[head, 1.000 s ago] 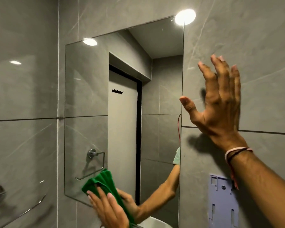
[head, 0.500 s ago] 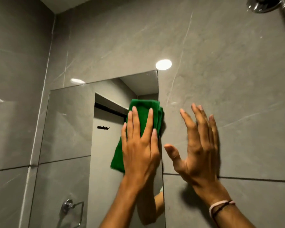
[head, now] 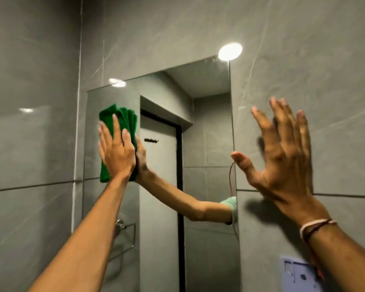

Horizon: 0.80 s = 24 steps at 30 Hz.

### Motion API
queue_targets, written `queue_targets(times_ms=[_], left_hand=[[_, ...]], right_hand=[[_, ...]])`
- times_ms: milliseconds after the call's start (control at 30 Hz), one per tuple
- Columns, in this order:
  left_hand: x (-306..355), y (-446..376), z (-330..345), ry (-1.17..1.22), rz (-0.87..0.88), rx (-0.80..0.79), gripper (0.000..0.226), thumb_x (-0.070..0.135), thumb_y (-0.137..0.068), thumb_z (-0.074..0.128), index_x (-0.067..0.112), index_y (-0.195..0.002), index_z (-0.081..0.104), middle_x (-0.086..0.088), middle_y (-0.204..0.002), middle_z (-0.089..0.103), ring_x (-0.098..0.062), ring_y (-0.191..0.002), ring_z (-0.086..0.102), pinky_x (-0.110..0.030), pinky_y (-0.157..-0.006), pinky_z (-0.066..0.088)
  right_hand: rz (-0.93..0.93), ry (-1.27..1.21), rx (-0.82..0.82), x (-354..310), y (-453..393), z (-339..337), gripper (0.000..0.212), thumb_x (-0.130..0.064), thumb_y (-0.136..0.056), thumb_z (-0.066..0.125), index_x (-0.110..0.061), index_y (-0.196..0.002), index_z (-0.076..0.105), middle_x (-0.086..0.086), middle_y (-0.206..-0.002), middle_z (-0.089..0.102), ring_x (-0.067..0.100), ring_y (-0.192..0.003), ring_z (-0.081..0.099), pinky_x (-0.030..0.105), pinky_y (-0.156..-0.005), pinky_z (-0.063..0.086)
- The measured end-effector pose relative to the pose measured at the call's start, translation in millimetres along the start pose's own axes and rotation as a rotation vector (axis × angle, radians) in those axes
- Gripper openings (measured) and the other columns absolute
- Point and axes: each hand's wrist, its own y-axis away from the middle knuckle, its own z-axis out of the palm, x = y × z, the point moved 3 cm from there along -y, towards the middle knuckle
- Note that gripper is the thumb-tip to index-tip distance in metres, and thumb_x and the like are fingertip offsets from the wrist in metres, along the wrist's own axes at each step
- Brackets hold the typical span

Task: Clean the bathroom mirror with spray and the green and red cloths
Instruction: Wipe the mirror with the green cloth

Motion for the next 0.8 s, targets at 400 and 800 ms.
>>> queue_targets(times_ms=[400, 800], left_hand=[[-25.8, 267.5, -16.9, 0.066, -0.248, -0.235, 0.059, 0.035, -0.103, 0.029, 0.030, -0.159, 0.010, -0.007, -0.170, -0.006, -0.025, -0.159, -0.005, -0.050, -0.129, 0.007], [52.3, 273.5, -43.0, 0.495, 0.256, -0.481, 0.059, -0.011, -0.079, 0.070, 0.007, -0.132, 0.052, -0.012, -0.156, 0.041, -0.019, -0.148, 0.038, -0.028, -0.119, 0.035]], right_hand=[[0.004, -0.280, -0.183, -29.3, 40.3, -8.6, 0.068, -0.055, -0.099, 0.045, -0.008, -0.147, 0.050, 0.021, -0.157, 0.045, 0.037, -0.149, 0.039, 0.053, -0.124, 0.030], [0.765, -0.802, -0.698, -42.5, 125.5, -29.5, 0.067, -0.046, -0.077, 0.085, -0.024, -0.133, 0.055, -0.002, -0.098, 0.069, 0.010, -0.081, 0.068, 0.025, -0.073, 0.062]])
